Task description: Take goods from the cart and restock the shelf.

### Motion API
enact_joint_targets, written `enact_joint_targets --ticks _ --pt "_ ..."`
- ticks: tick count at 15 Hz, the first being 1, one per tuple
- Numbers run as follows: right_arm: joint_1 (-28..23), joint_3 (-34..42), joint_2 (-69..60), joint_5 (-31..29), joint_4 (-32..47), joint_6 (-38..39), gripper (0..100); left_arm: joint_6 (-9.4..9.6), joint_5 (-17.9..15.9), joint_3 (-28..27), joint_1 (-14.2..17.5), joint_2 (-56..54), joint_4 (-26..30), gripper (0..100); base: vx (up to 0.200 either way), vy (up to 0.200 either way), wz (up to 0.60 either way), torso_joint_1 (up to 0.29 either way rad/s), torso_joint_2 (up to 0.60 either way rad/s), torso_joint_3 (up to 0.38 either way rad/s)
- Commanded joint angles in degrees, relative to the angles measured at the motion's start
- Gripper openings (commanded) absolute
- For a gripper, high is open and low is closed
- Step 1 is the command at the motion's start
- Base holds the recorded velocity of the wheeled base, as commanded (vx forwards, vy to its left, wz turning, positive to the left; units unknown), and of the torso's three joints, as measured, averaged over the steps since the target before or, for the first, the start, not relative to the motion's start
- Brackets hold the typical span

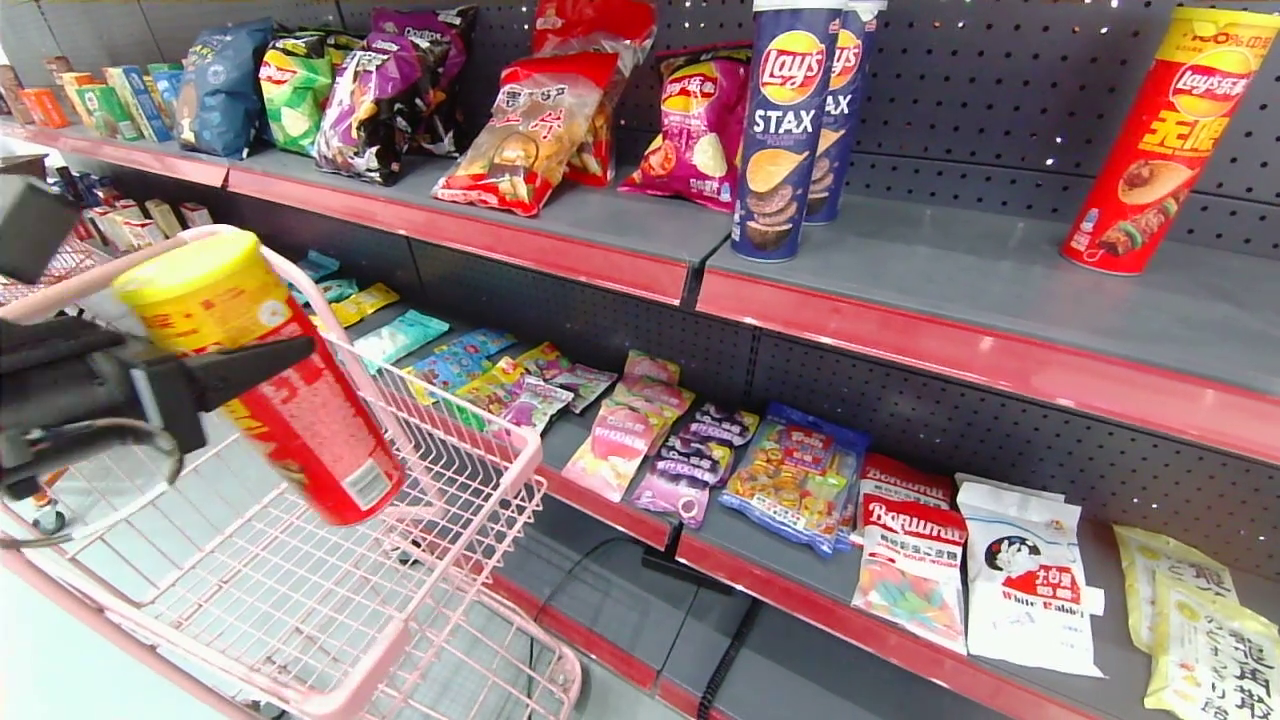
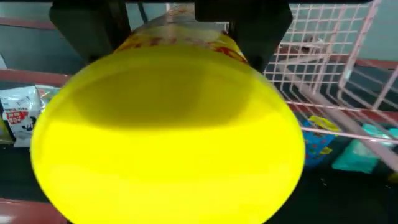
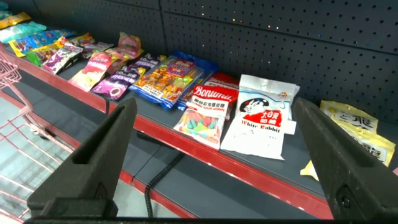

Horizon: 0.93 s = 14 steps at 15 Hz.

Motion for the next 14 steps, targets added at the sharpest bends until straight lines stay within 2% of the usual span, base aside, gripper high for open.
enact_joint_targets --ticks 1,3,6,7,8,11,12,14 --pt "0.01 0.00 -0.01 0.02 -0.02 -0.02 100 2.50 4.47 6.63 2.06 -20.64 4.91 0 0.000 0.000 0.00 0.085 -0.23 -0.144" --pt "0.01 0.00 -0.01 0.02 -0.02 -0.11 100 2.58 5.52 10.50 3.47 -26.62 5.00 0 0.000 0.000 0.00 0.122 -0.41 -0.266" --pt "0.01 0.00 -0.01 0.02 -0.02 -0.02 100 2.58 6.93 12.52 3.56 -30.40 5.18 0 0.000 0.000 0.00 0.165 -0.50 -0.328" --pt "0.01 0.00 -0.01 0.02 -0.02 -0.02 100 2.50 8.51 12.69 3.56 -30.75 5.18 0 0.000 0.000 0.00 0.193 -0.54 -0.344" --pt "0.01 0.00 -0.01 0.02 -0.02 -0.02 100 2.50 12.47 13.13 3.56 -31.72 5.09 0 0.000 0.000 0.00 0.198 -0.54 -0.354" --pt "0.01 0.00 -0.01 0.02 -0.02 -0.02 100 2.41 17.65 14.01 3.56 -33.83 5.35 0 0.000 0.000 0.00 0.217 -0.57 -0.351" --pt "0.01 0.00 -0.01 0.02 -0.11 -0.02 100 2.67 21.61 13.92 3.47 -34.97 6.94 0 0.000 0.000 0.00 0.232 -0.59 -0.369" --pt "0.10 0.00 -0.01 0.11 -0.11 -0.38 100 2.58 23.80 13.31 3.47 -36.20 8.08 0 0.000 0.000 0.00 0.249 -0.61 -0.366"
